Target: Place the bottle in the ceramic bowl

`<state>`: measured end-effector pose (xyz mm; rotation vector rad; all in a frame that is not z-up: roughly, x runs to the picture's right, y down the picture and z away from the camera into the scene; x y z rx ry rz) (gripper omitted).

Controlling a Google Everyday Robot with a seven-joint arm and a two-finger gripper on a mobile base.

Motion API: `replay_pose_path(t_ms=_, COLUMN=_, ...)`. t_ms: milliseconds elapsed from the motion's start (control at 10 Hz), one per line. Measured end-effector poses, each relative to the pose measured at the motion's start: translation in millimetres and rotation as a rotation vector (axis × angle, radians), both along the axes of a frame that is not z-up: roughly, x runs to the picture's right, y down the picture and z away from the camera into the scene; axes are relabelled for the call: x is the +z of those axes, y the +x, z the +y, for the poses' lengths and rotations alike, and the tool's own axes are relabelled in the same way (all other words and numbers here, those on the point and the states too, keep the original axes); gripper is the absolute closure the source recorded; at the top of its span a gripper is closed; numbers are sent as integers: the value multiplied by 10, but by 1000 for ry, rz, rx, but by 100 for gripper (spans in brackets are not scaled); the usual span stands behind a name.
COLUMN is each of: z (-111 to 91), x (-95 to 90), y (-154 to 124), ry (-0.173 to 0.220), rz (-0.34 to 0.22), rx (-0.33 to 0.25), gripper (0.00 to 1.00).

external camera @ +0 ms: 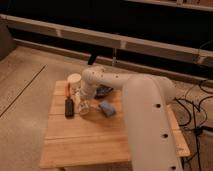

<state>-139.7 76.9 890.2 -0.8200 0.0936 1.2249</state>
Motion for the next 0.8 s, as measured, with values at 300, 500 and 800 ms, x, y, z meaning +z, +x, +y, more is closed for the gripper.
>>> replay_pose_path(t_ms=300, z=-185, x=-227, y=120, ry=49, rz=74, rx=80, gripper=100)
replay_pose_path(t_ms=500, z=-239, x=-372, y=258, ry=63, rz=132, rx=130, gripper=100)
replay_pose_path(t_ms=800, z=-253, x=-515, y=596, ry=58, rz=229, rx=191, gripper=100)
